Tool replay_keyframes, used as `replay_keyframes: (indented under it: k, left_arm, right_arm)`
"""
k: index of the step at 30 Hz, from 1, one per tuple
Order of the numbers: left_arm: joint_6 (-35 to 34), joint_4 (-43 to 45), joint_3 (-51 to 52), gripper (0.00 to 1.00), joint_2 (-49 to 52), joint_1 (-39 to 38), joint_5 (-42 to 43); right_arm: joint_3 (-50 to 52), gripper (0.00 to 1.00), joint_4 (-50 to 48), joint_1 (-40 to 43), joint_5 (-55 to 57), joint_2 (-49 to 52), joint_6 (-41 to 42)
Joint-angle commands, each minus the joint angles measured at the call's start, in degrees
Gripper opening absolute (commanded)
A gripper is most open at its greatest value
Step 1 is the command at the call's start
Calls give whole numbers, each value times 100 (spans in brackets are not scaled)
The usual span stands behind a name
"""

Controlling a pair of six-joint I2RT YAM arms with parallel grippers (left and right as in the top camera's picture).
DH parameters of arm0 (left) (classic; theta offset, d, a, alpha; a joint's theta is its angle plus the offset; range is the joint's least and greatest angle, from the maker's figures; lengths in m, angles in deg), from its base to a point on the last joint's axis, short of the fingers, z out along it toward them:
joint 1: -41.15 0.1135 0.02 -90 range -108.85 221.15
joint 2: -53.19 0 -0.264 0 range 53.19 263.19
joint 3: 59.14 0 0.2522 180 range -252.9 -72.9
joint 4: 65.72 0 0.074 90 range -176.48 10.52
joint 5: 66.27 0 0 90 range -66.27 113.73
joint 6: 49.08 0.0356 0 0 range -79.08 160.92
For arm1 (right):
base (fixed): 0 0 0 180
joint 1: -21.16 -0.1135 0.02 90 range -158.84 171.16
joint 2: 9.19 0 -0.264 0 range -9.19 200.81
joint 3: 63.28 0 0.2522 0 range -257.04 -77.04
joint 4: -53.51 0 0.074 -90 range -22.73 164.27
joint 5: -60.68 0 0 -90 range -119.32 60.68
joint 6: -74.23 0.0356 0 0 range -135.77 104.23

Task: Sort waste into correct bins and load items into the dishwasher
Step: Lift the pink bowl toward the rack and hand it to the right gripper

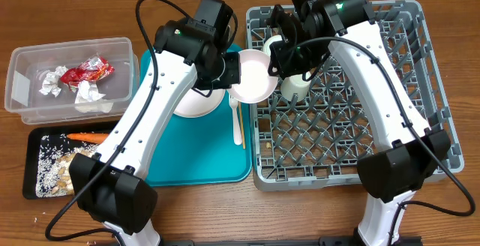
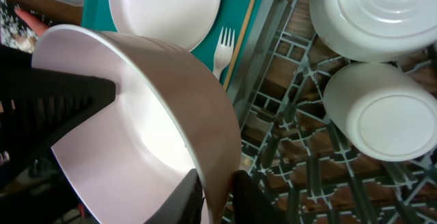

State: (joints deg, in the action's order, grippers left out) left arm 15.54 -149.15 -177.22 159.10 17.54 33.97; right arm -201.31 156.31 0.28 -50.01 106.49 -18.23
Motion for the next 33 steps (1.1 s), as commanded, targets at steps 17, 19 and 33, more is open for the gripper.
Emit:
replay_keyframes:
  k: [17, 19, 33]
  left_arm:
    - [122, -98, -85, 15, -37, -4, 269]
    - [188, -149, -85, 30, -37, -4, 271]
    - [446, -962, -695, 66, -83, 817, 271]
  right_arm:
    - [9, 4, -70, -4, 446, -74, 160]
    - [9, 4, -103, -4, 535, -74, 166]
    - [9, 4, -437, 7, 5423, -74, 2514]
